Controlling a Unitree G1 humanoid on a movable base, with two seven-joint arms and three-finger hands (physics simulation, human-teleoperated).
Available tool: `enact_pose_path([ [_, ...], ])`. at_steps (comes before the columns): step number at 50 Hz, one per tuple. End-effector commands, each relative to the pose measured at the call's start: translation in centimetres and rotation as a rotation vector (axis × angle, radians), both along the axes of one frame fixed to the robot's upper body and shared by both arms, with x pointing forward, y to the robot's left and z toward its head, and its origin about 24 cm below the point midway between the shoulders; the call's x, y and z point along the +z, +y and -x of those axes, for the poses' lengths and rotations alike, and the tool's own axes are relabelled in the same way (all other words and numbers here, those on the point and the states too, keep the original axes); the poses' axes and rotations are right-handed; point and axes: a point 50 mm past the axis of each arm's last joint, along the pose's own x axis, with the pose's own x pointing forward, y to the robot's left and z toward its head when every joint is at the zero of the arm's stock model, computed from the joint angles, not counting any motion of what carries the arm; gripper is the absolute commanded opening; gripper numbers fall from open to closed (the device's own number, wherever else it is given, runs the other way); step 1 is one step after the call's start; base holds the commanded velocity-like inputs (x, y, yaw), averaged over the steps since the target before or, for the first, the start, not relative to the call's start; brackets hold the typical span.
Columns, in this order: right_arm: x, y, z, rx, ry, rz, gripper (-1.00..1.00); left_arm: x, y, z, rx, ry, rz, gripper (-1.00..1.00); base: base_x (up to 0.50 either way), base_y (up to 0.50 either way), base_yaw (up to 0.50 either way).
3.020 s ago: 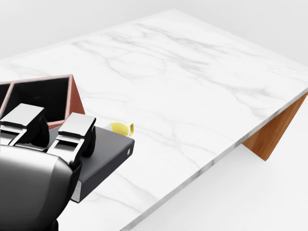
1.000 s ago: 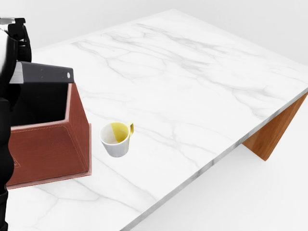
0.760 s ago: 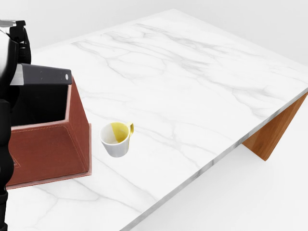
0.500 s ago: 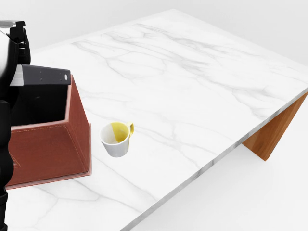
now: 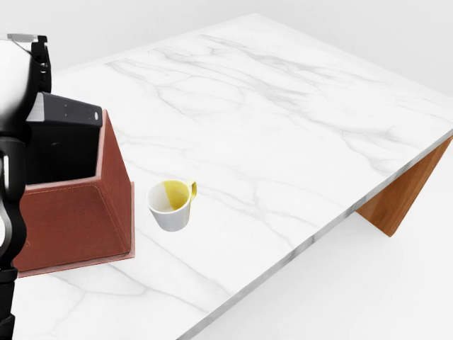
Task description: Pick up the book and place it in the right compartment of the caddy.
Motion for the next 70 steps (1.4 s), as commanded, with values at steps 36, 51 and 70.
enact_pose_path([
  [36,-0.5,0.0,-0.3,0.001,0.018,-0.017,1.00,-0.2,-0.7,-4.5,0.033,0.041,-0.123,-1.00,0.00,0.00,0.00],
  [51,-0.4,0.1,-0.3,0.003,0.019,-0.013,1.00,-1.1,-0.6,-5.8,0.027,0.070,-0.127,-1.00,0.00,0.00,0.00],
  [70,-0.3,0.1,-0.3,0.004,0.017,-0.009,1.00,-1.2,0.4,-6.8,0.044,0.086,-0.115,-1.00,0.00,0.00,0.00],
])
